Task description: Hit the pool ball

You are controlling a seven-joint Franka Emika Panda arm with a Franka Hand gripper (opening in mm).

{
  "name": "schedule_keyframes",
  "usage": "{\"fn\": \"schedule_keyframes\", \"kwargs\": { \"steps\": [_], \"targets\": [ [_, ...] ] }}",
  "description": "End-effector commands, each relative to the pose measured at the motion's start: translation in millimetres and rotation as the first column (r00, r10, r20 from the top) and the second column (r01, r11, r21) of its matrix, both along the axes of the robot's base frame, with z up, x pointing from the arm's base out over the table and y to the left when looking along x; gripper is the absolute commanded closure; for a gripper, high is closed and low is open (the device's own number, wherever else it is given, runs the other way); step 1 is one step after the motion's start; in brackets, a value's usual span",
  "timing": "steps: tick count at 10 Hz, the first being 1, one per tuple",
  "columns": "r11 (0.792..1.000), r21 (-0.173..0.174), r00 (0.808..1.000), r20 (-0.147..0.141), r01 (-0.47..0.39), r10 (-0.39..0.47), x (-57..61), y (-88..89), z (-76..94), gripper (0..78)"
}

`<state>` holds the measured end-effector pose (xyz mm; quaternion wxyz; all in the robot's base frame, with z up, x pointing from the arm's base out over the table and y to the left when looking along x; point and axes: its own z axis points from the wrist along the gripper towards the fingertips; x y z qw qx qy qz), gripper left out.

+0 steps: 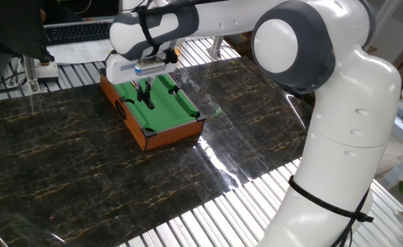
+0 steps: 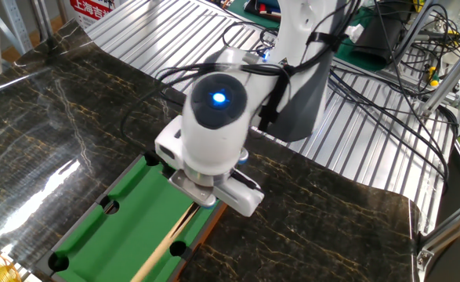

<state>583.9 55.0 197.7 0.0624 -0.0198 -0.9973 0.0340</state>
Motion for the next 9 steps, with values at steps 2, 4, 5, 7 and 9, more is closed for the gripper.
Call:
{"fn": "schedule_keyframes", "kwargs": {
  "steps": [2,4,5,7,9],
  "targets": [
    [1.0,0.022,1.0,-0.01,-0.005,0.006,2.1,-5.7,3.1,76.4],
    [0.999,0.039,1.0,-0.006,-0.008,0.008,2.1,-5.7,3.1,76.4],
    [0.999,0.043,1.0,-0.003,0.001,-0.001,2.1,-5.7,3.1,76.4],
    [0.999,0.041,0.999,0.04,0.012,-0.013,2.1,-5.7,3.1,76.4],
    [0.999,0.041,0.998,0.058,0.001,-0.004,2.1,-5.7,3.1,76.4]
  ]
}}
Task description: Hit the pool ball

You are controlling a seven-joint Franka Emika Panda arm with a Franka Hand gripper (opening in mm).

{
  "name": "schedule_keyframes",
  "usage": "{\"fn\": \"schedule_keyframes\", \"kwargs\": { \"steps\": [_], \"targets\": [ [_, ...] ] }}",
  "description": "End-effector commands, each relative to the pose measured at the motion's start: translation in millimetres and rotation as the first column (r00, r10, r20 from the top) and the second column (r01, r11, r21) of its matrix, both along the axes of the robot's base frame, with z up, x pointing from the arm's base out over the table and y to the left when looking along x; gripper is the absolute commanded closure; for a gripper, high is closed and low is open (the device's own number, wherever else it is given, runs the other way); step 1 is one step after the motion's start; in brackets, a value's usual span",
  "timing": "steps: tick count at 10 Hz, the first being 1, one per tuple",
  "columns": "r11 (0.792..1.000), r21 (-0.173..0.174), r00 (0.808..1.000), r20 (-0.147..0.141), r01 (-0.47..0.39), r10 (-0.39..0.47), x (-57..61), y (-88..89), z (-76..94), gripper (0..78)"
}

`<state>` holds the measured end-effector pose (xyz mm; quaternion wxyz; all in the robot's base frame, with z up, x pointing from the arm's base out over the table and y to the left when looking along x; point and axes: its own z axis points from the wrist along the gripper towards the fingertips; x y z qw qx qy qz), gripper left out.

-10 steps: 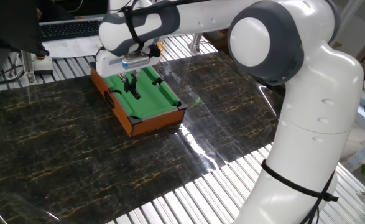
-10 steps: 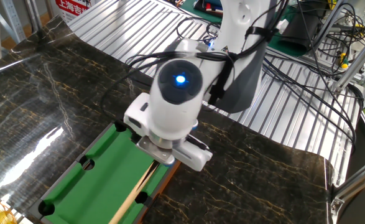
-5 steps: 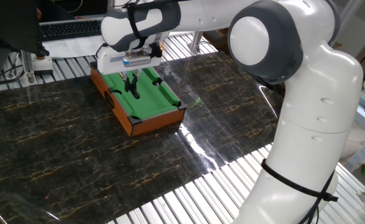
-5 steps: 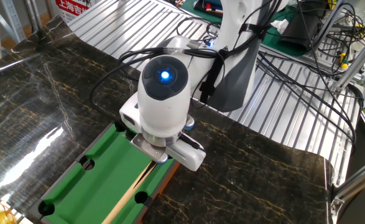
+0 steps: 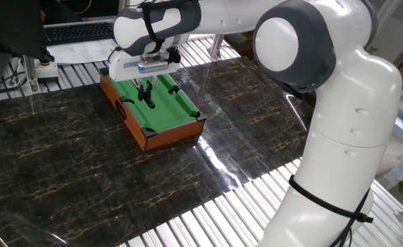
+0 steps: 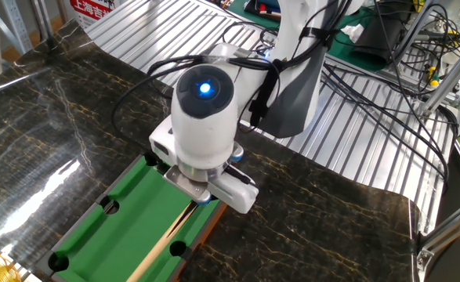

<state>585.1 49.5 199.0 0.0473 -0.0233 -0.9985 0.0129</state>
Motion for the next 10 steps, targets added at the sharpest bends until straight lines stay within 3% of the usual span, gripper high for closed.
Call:
{"fn": "schedule_keyframes", "kwargs": {
  "steps": [1,2,4,6,8,10],
  "targets": [
    [0.999,-0.004,0.999,0.014,-0.035,0.035,-0.2,-3.1,2.9,76.4],
    [0.998,-0.001,0.998,0.0,-0.059,0.059,-4.7,-18.3,6.5,76.4],
    [0.997,-0.008,0.997,0.0,-0.077,0.077,-13.6,-54.2,0.6,76.4],
    [0.997,-0.02,0.997,0.001,-0.077,0.077,-21.0,-74.0,-5.6,76.4],
    [0.996,-0.044,0.997,0.012,-0.077,0.077,-27.7,-69.6,-13.9,76.4],
    [0.996,-0.056,0.997,0.021,-0.076,0.077,-43.0,-58.7,-24.2,76.4]
  ]
}}
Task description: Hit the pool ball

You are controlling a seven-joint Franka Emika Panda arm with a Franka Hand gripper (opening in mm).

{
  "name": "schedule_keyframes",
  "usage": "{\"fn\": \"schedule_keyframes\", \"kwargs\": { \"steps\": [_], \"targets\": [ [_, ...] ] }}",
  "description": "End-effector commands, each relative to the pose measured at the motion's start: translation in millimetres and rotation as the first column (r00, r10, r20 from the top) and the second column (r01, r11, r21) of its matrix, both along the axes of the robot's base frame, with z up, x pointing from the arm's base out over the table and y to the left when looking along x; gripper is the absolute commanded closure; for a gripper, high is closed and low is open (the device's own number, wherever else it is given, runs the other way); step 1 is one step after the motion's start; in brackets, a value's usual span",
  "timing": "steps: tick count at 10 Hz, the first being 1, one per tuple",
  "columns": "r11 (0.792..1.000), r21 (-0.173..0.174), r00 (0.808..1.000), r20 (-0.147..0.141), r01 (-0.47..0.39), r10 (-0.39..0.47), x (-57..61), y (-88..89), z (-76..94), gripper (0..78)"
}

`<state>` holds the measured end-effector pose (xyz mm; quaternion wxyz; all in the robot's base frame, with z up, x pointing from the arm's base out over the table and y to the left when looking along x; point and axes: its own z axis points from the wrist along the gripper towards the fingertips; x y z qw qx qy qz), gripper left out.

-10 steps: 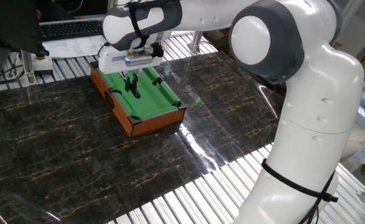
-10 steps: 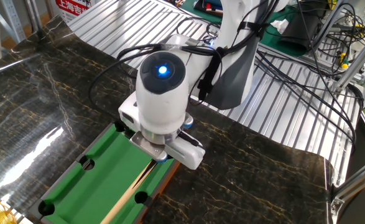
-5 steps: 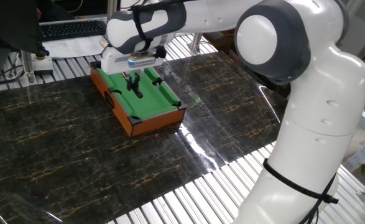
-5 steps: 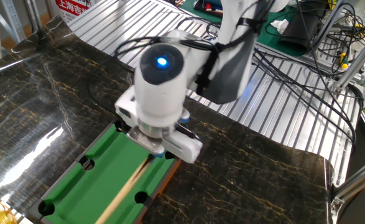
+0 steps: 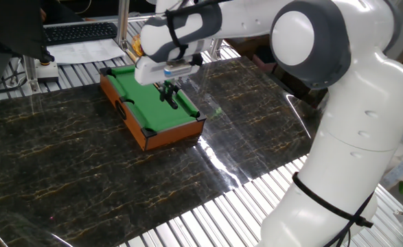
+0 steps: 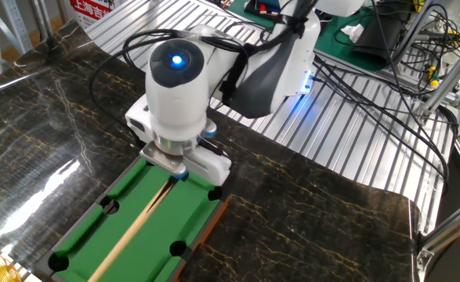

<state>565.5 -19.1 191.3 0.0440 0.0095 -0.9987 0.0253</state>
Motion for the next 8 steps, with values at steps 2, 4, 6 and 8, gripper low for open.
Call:
{"fn": "schedule_keyframes", "kwargs": {
  "steps": [2,4,6,8],
  "targets": [
    [0.999,-0.033,1.0,0.022,-0.012,0.013,-38.3,13.3,-14.7,76.4],
    [0.999,-0.037,1.0,0.017,-0.02,0.02,-45.1,8.8,-16.3,76.4],
    [0.999,-0.04,1.0,0.017,-0.025,0.025,-47.6,2.6,-19.1,76.4],
    [0.998,-0.051,1.0,0.015,-0.019,0.02,-47.7,0.8,-26.6,76.4]
  ]
}}
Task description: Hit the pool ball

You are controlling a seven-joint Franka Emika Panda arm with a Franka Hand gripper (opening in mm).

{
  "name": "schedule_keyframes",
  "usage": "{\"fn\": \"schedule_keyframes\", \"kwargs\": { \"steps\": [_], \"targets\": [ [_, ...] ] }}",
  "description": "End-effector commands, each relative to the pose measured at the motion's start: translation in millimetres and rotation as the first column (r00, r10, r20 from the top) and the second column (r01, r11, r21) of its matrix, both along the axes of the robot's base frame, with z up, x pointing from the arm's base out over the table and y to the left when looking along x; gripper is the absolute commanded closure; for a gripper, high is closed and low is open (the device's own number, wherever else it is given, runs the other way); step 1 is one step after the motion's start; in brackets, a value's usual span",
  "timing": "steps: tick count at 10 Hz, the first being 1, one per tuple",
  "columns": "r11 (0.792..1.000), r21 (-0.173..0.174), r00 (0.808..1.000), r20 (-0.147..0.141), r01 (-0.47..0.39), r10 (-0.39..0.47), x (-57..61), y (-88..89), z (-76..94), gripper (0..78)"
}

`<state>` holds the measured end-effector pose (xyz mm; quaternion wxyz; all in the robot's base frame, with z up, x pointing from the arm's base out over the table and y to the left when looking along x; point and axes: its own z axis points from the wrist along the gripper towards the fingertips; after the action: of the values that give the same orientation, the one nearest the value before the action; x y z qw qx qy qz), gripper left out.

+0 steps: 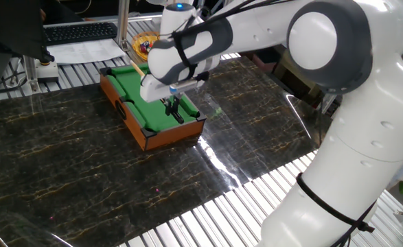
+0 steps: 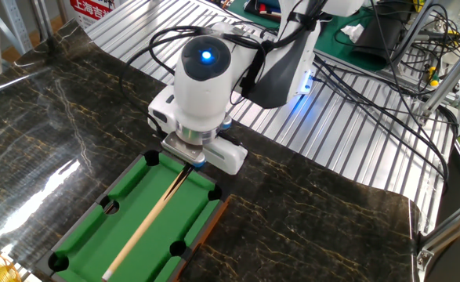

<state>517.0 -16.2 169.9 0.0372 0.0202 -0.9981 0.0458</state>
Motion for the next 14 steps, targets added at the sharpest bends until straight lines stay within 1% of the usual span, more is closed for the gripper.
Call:
{"fn": "schedule_keyframes", "kwargs": {
  "steps": [1,2,3,4,6,11,14],
  "targets": [
    [1.0,-0.015,1.0,0.001,0.003,-0.003,-0.2,-4.7,-8.6,76.4],
    [1.0,-0.012,1.0,0.002,0.001,-0.001,-1.1,-7.1,-13.3,76.4],
    [1.0,0.0,1.0,0.002,0.003,-0.003,-1.8,-8.7,-16.4,76.4],
    [1.0,0.03,1.0,0.0,0.005,-0.005,-2.9,-11.0,-18.8,76.4],
    [0.999,0.04,1.0,-0.004,-0.006,0.006,-6.5,-17.3,-20.6,76.4],
    [0.999,0.037,1.0,-0.007,-0.01,0.01,-8.9,-19.8,-27.7,76.4],
    [1.0,0.028,1.0,-0.01,-0.004,0.004,-9.0,-19.9,-29.2,76.4]
  ]
}}
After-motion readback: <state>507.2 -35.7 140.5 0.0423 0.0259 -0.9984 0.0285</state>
